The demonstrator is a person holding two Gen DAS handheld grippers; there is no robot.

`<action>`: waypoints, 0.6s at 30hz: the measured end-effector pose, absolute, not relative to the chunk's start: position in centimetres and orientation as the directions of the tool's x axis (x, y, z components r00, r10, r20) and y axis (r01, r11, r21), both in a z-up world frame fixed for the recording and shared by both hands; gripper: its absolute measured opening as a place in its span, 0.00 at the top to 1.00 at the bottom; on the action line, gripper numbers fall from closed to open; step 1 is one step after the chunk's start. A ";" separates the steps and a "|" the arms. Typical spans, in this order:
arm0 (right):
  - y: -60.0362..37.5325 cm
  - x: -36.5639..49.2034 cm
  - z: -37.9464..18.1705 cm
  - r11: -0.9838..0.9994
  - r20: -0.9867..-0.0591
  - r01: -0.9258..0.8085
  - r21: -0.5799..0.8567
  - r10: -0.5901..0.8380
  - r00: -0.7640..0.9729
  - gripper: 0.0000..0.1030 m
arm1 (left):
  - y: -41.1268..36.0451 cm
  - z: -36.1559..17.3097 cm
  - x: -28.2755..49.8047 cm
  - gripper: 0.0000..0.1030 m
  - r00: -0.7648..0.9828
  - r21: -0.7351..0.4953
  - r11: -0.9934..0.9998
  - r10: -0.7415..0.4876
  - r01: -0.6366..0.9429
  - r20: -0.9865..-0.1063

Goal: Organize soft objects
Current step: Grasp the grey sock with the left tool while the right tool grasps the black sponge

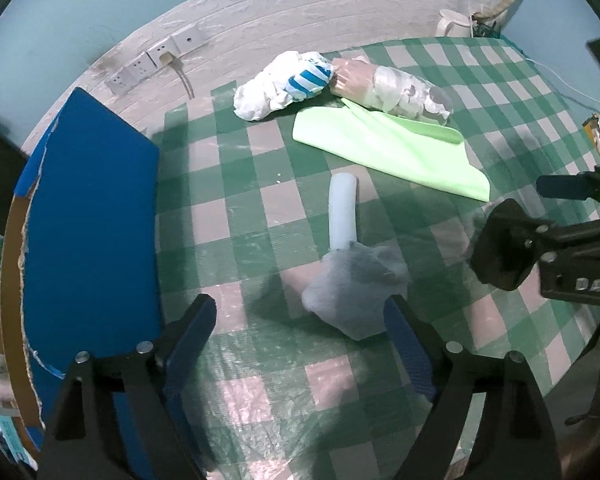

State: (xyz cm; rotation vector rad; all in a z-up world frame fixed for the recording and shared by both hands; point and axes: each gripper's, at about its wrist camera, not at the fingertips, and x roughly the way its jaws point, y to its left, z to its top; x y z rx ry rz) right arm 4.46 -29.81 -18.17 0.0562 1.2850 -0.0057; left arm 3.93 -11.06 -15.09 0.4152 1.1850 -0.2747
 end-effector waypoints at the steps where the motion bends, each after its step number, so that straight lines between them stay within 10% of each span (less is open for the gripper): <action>1: -30.1 4.6 -18.0 0.998 -0.956 0.042 0.055 0.041 0.291 0.23 | -11.2 -15.2 3.9 0.16 0.357 0.172 0.892 0.012 0.419 -0.934; 18: -26.4 4.1 -20.5 0.993 -0.969 -0.055 0.109 0.119 0.217 0.32 | -13.0 -17.8 4.5 0.15 0.297 0.165 0.873 0.025 0.458 -0.954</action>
